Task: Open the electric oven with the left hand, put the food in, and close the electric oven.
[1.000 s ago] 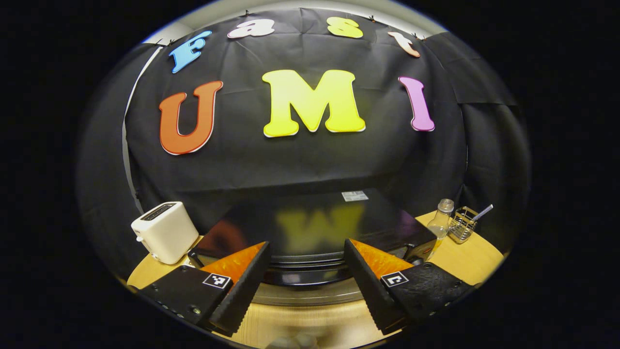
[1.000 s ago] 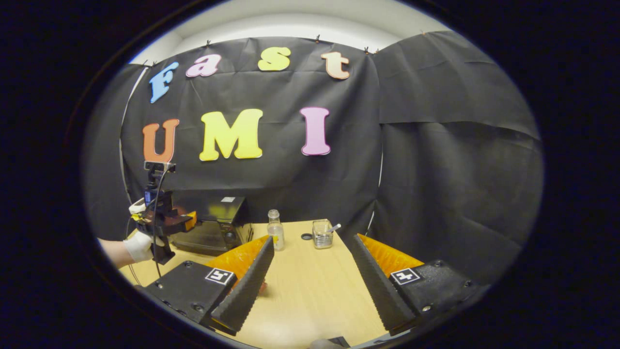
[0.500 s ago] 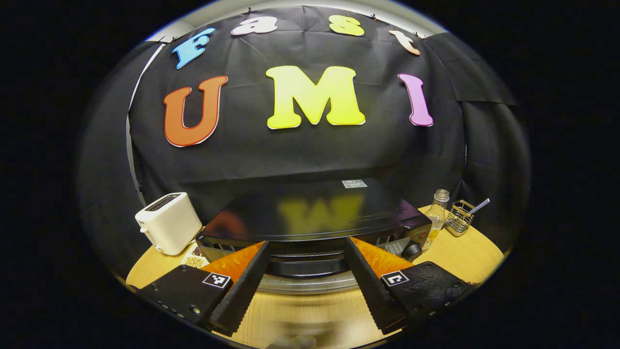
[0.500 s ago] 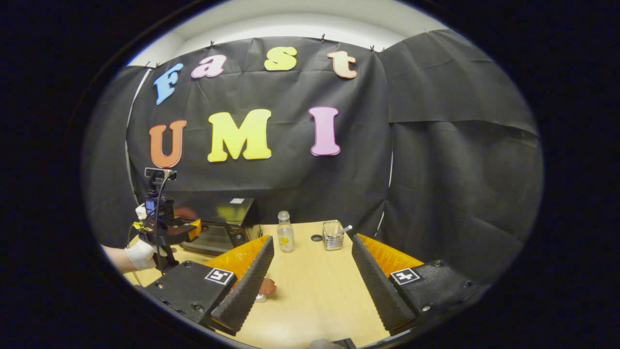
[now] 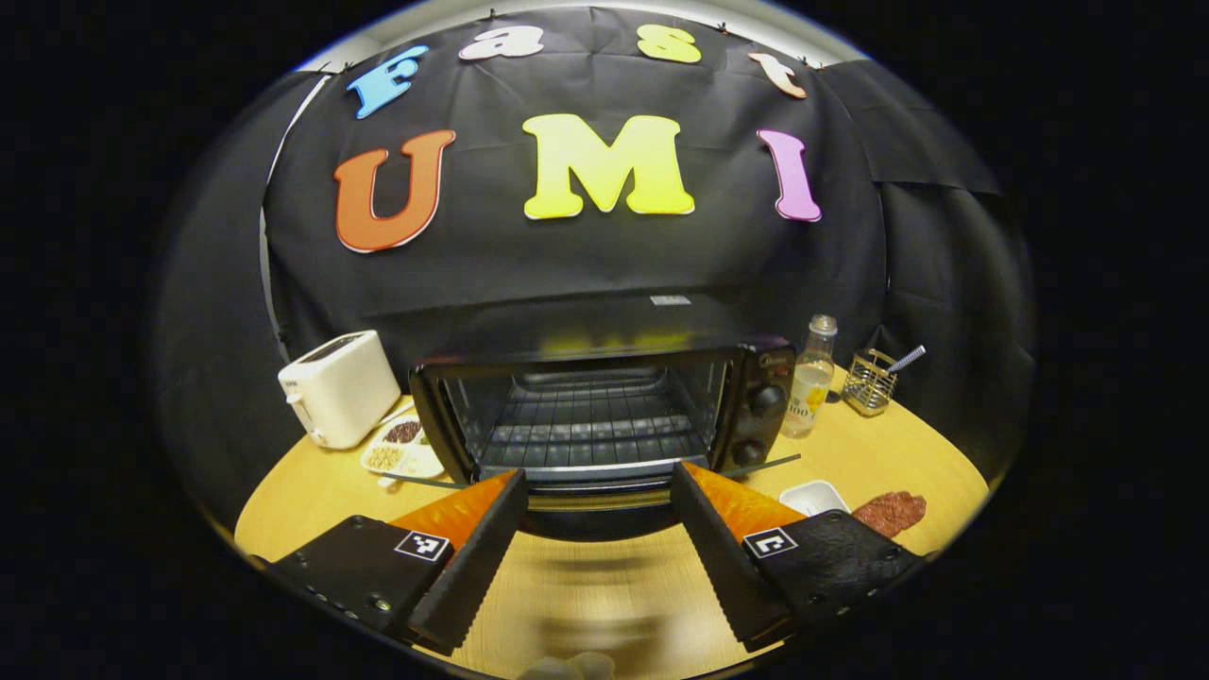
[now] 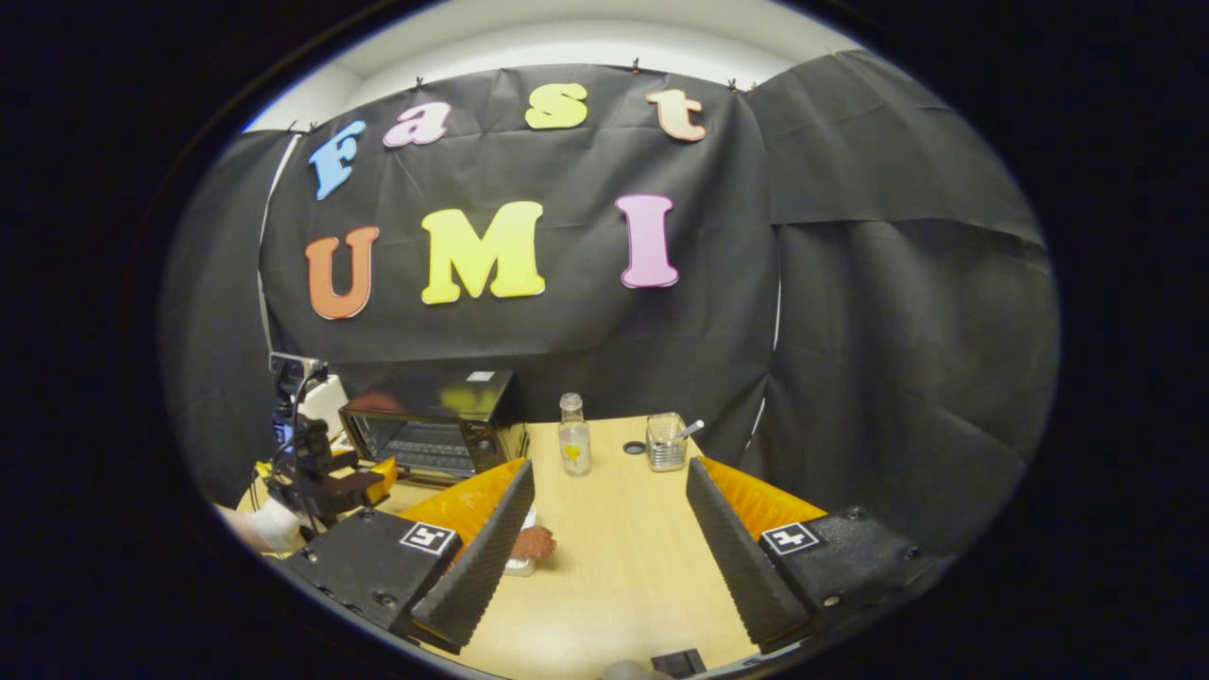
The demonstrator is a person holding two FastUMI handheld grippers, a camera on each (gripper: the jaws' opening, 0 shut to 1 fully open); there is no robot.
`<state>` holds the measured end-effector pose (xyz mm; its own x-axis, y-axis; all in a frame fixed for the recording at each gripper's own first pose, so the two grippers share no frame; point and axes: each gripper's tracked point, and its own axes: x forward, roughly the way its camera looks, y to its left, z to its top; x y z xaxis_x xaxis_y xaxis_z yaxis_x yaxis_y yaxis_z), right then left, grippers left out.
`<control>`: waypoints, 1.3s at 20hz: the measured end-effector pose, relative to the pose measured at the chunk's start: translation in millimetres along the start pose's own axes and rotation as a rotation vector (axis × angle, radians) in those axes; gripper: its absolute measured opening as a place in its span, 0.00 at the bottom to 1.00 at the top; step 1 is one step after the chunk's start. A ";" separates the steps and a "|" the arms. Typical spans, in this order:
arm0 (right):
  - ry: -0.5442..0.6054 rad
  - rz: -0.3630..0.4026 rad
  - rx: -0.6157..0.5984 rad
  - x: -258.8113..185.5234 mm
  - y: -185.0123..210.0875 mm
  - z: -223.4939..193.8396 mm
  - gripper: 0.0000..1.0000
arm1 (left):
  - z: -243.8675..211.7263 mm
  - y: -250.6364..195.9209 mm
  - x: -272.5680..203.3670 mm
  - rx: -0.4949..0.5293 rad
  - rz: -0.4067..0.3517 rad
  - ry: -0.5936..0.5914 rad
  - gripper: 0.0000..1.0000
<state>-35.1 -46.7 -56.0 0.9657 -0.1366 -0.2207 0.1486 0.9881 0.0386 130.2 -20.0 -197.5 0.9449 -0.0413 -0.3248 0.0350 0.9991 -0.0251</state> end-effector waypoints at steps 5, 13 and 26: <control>0.013 -0.002 -0.005 -7.1 0.1 -8.1 1.00 | -41.5 -1.6 -12.9 0.007 -0.001 0.057 0.97; 0.068 -0.017 -0.033 -7.9 1.6 -32.2 1.00 | -83.8 -3.9 -14.7 0.016 -0.006 0.133 0.96; 0.178 0.066 -0.020 21.3 18.7 -73.2 1.00 | -102.4 -0.9 -14.3 0.011 -0.006 0.181 0.97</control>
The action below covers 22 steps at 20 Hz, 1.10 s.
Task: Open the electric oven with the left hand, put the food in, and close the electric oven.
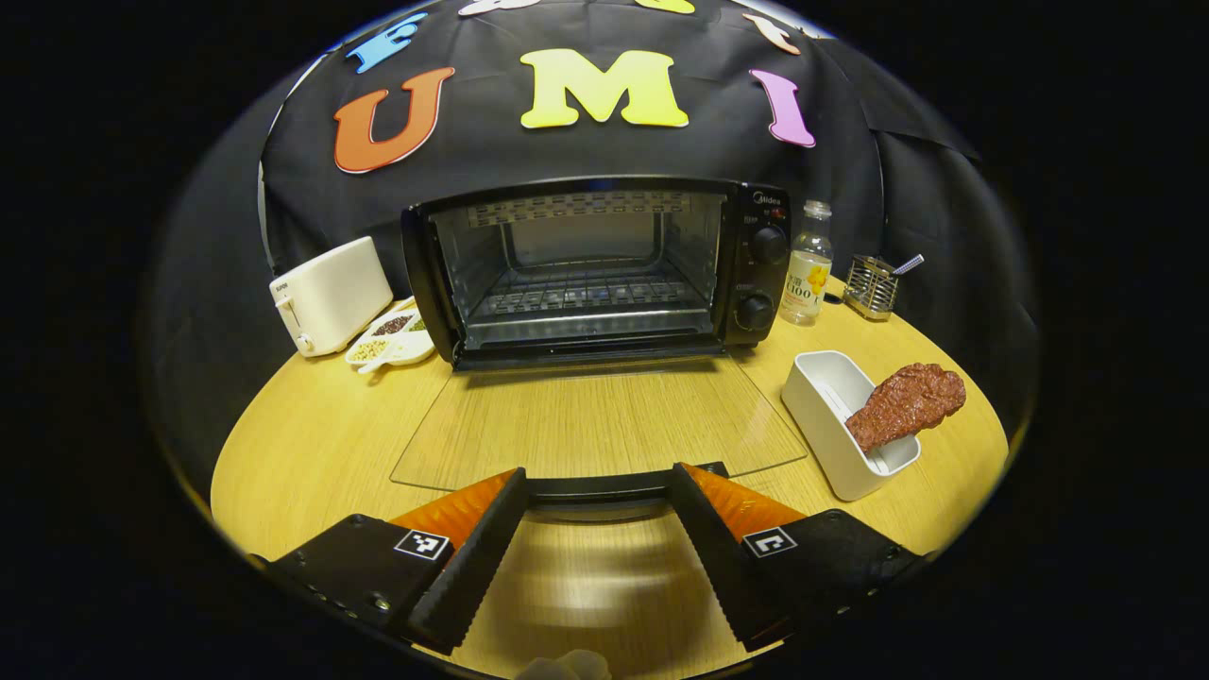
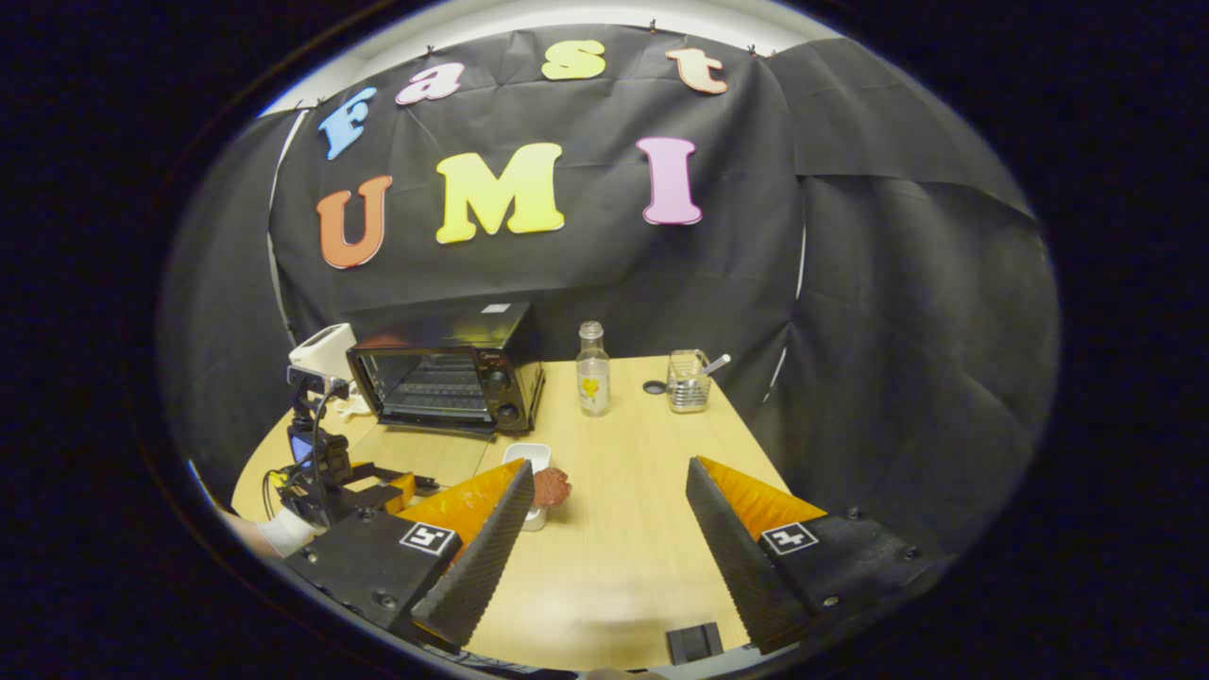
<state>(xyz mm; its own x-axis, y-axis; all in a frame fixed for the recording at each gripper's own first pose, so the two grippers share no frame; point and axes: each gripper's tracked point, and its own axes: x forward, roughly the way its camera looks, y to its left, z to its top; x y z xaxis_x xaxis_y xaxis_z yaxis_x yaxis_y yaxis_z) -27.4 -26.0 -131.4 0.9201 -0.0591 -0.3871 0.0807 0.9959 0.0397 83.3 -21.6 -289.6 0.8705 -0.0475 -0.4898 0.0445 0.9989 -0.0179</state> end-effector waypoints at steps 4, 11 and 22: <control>0.091 0.078 0.016 39.0 3.8 -23.0 1.00 | 22.3 9.5 -32.8 -0.003 0.001 -0.083 0.97; 0.321 0.288 0.119 124.5 32.3 -74.8 0.92 | 57.0 25.1 -115.0 -0.048 0.053 -0.179 0.97; 0.616 0.529 0.526 185.5 64.5 -103.7 0.18 | 82.2 46.5 -206.5 -0.149 0.341 -0.211 0.97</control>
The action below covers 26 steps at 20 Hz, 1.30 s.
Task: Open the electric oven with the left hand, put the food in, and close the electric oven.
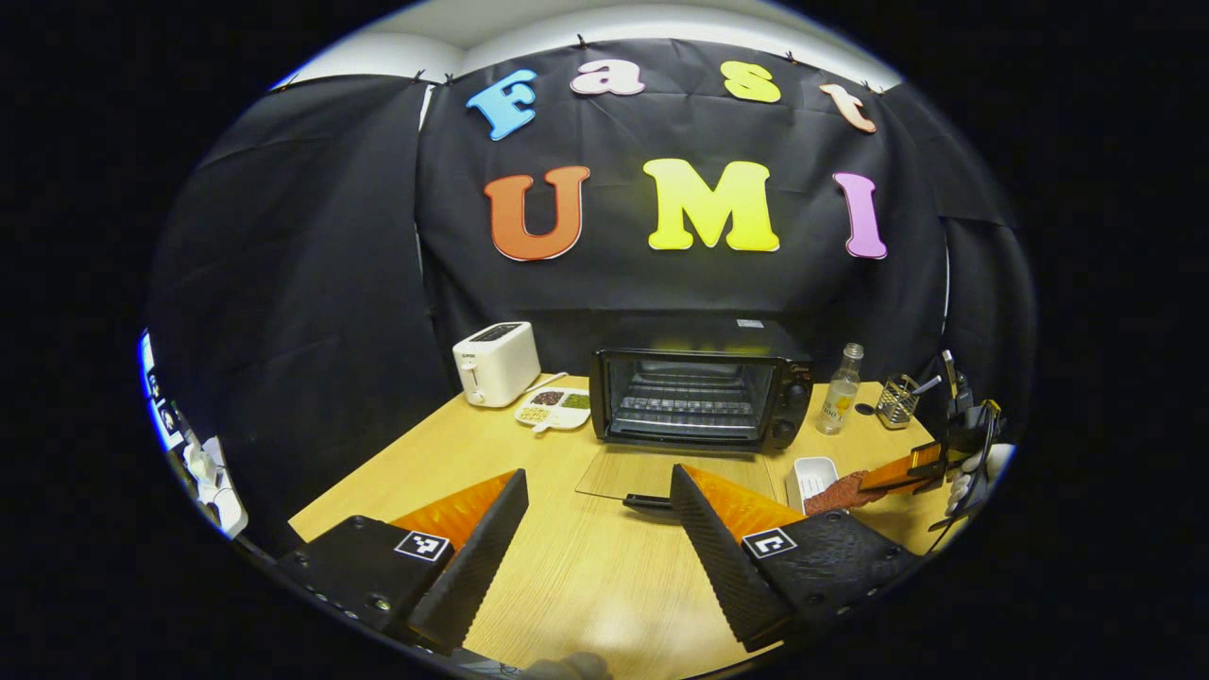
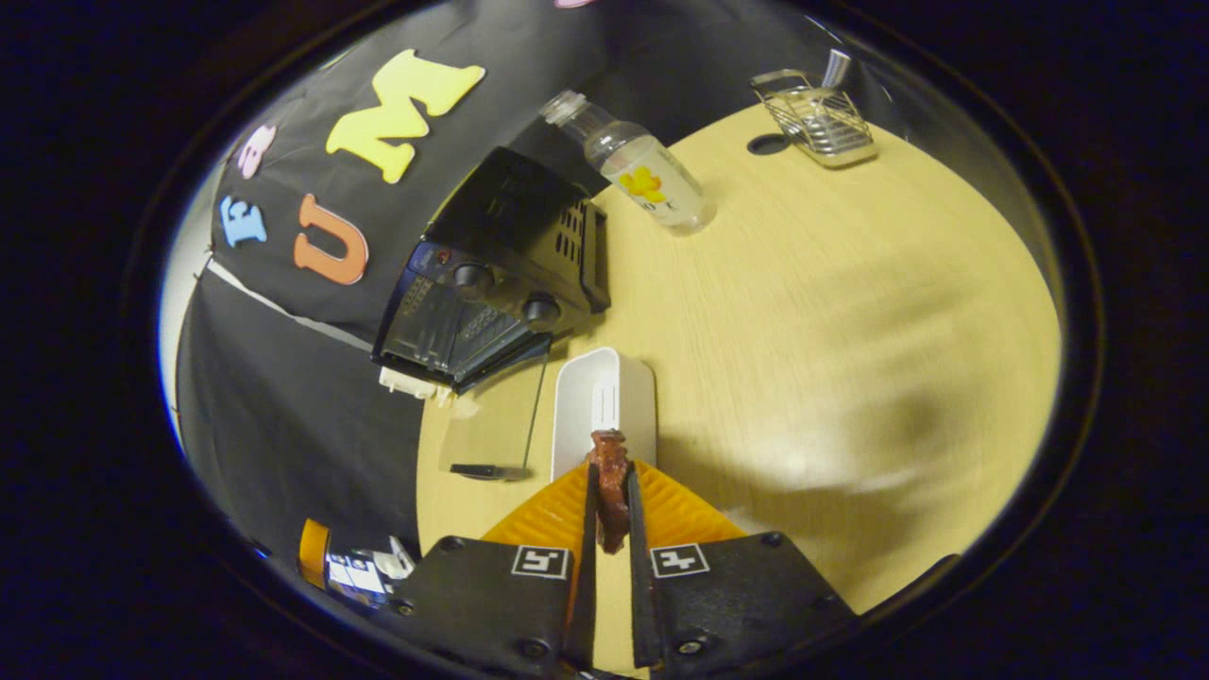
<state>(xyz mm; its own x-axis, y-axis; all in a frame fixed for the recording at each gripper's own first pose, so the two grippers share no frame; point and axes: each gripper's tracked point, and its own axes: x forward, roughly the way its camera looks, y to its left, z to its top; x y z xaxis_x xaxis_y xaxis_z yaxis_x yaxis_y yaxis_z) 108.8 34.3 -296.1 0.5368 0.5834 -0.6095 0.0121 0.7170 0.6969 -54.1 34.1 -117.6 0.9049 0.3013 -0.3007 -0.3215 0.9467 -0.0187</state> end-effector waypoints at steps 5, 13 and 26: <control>0.009 0.036 -0.008 -12.9 16.1 4.0 0.14 | 0.3 6.7 -22.3 0.001 0.037 0.004 0.97; -0.166 0.110 -0.094 -60.0 113.6 3.3 0.13 | -7.7 31.9 -71.1 0.014 -0.006 -0.031 0.97; -0.419 0.143 0.070 -29.7 242.6 -91.6 0.13 | -34.8 158.4 -168.7 -0.023 -0.022 -0.080 0.96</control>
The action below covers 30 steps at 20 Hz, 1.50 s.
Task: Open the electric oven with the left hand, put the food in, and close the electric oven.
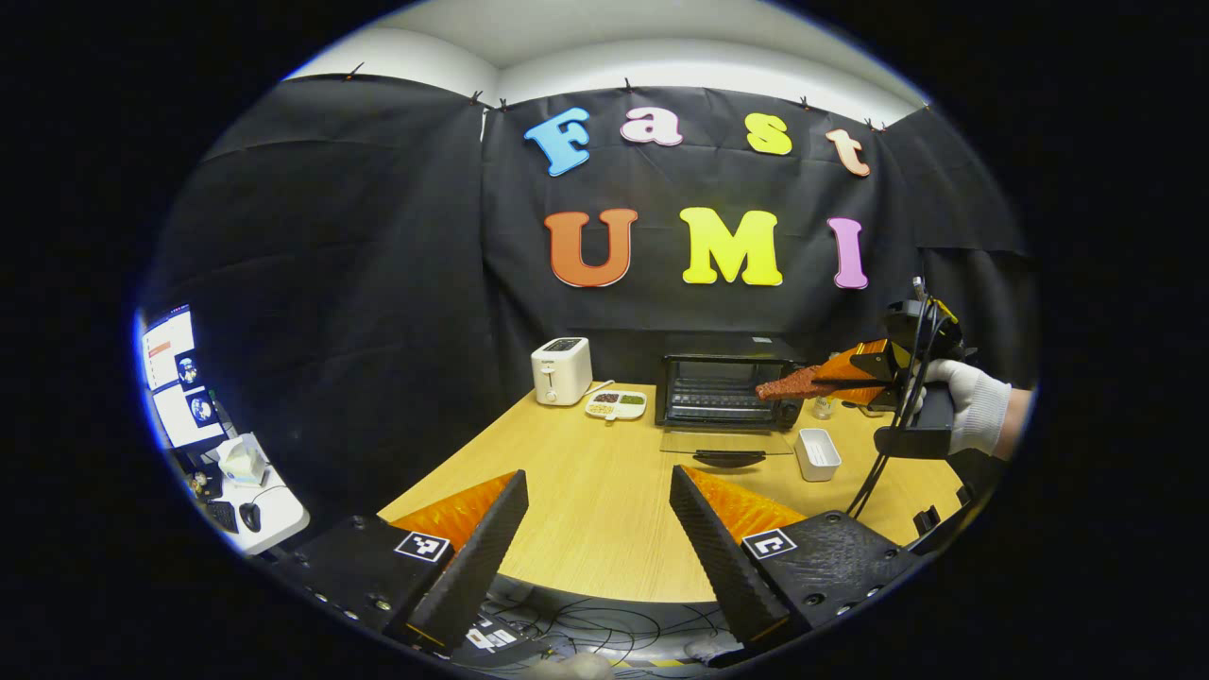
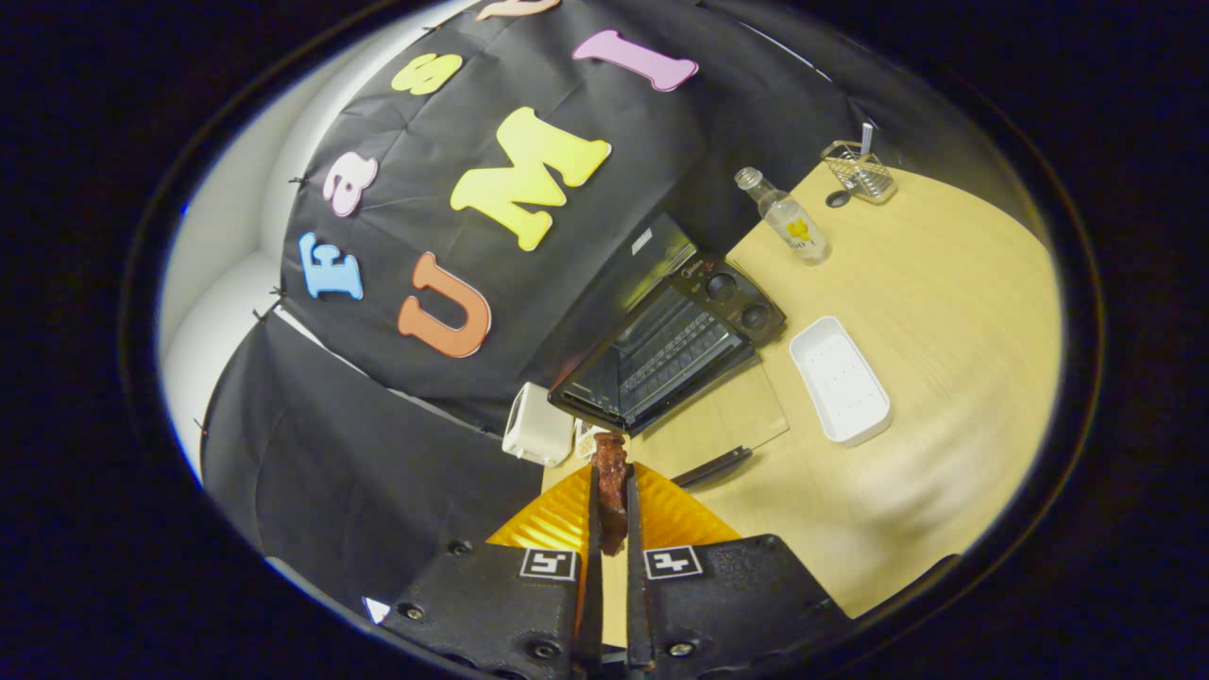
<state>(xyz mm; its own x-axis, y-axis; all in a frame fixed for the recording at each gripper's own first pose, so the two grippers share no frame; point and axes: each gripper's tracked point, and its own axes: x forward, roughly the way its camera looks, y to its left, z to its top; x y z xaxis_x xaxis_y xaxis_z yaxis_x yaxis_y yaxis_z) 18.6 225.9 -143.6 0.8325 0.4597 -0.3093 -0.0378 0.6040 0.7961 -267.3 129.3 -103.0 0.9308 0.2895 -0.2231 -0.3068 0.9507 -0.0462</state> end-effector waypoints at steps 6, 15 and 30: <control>-0.061 -0.042 0.054 77.1 -3.3 -11.5 0.13 | -6.2 33.4 10.9 -0.041 0.064 0.024 0.97; -0.210 -0.108 0.096 229.0 -32.1 36.7 0.13 | 6.5 38.6 72.6 -0.022 0.077 0.066 0.96; -0.307 -0.269 -0.294 321.6 -57.7 62.0 0.33 | -1.5 48.6 127.5 -0.047 0.119 0.157 0.97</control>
<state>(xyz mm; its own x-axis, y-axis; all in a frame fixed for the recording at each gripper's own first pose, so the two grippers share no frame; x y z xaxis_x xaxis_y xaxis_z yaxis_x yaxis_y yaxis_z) 322.7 298.5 -256.7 0.9567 0.0763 -0.2810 0.0834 0.8528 0.5155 -163.9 212.2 -135.2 0.8461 0.3750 -0.3789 -0.4251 0.9035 -0.0550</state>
